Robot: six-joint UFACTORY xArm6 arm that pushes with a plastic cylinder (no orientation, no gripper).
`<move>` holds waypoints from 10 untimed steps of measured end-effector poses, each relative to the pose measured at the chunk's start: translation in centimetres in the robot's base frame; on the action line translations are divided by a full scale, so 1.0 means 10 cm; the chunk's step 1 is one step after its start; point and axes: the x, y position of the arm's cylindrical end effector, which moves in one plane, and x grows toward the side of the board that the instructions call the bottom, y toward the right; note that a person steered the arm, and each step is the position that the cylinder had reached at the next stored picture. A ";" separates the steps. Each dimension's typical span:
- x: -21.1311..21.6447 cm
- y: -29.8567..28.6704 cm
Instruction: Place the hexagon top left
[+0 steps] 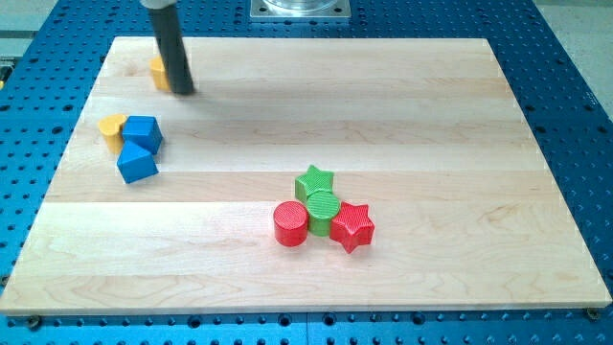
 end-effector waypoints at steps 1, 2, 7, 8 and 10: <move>0.16 0.22; 0.29 0.28; -0.41 -0.71; -0.33 -0.68; -0.03 -0.53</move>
